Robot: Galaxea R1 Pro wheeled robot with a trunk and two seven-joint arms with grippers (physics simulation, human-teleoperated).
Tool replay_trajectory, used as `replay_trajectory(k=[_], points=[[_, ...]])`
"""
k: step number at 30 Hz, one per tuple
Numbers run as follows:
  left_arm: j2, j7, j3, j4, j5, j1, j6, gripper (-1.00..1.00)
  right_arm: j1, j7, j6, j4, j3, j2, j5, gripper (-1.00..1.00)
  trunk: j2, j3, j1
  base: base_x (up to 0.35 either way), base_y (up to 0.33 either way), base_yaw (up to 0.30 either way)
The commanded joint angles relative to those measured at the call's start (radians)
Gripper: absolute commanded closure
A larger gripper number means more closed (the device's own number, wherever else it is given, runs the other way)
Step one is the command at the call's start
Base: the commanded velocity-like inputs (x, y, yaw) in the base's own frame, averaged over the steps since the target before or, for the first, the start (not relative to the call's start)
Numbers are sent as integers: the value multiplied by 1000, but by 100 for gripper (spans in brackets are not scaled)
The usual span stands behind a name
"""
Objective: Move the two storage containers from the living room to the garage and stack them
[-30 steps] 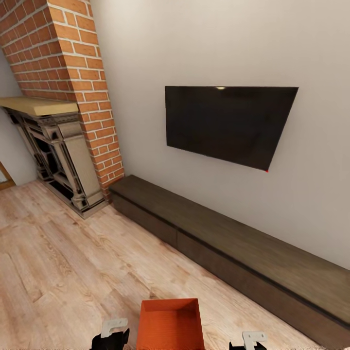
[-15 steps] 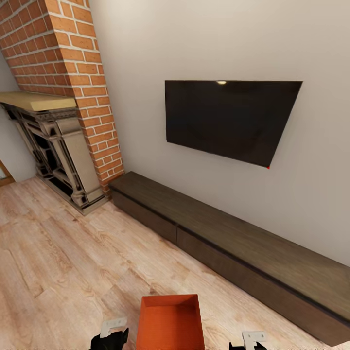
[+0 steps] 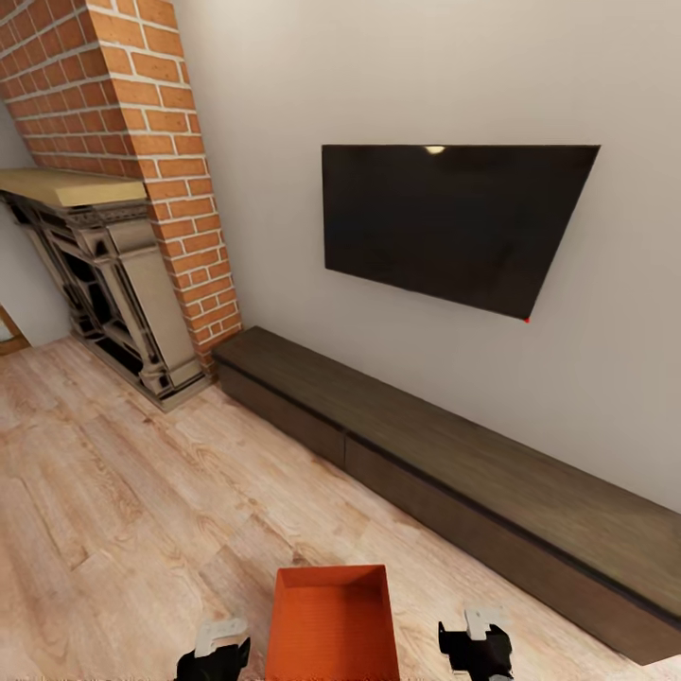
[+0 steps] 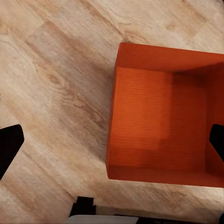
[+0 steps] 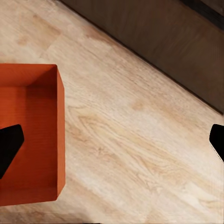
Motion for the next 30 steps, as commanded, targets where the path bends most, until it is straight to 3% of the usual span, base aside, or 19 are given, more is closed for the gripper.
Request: replay_trajectory(k=[1, 6, 12, 22, 30], points=[[0, -1, -8, 5, 11, -2, -7, -100, -2, -8, 4, -16, 6, 0, 2, -100, -2, -3, 0, 0, 0, 72], [-2, 55, -12, 0, 12, -2, -7, -100, -6, -8, 65, -69, 6, 3, 1, -100, -2, -12, 0, 0, 0, 78], [-33, 109, -15, -59, 7, -2, -5, -100, -7, -8, 71, -75, 7, 4, 1, -100, -2, -21, 0, 0, 0, 81], [-61, 123, 2, -75, 38, -2, 0, -100, -7, -6, 65, -70, 8, 3, -4, -100, -2, -38, 0, 0, 0, 80], [-74, 122, 1, -130, 37, -2, 27, -100, -7, 0, 72, -72, 7, 2, -2, -100, -2, -51, 0, 0, 0, 50]])
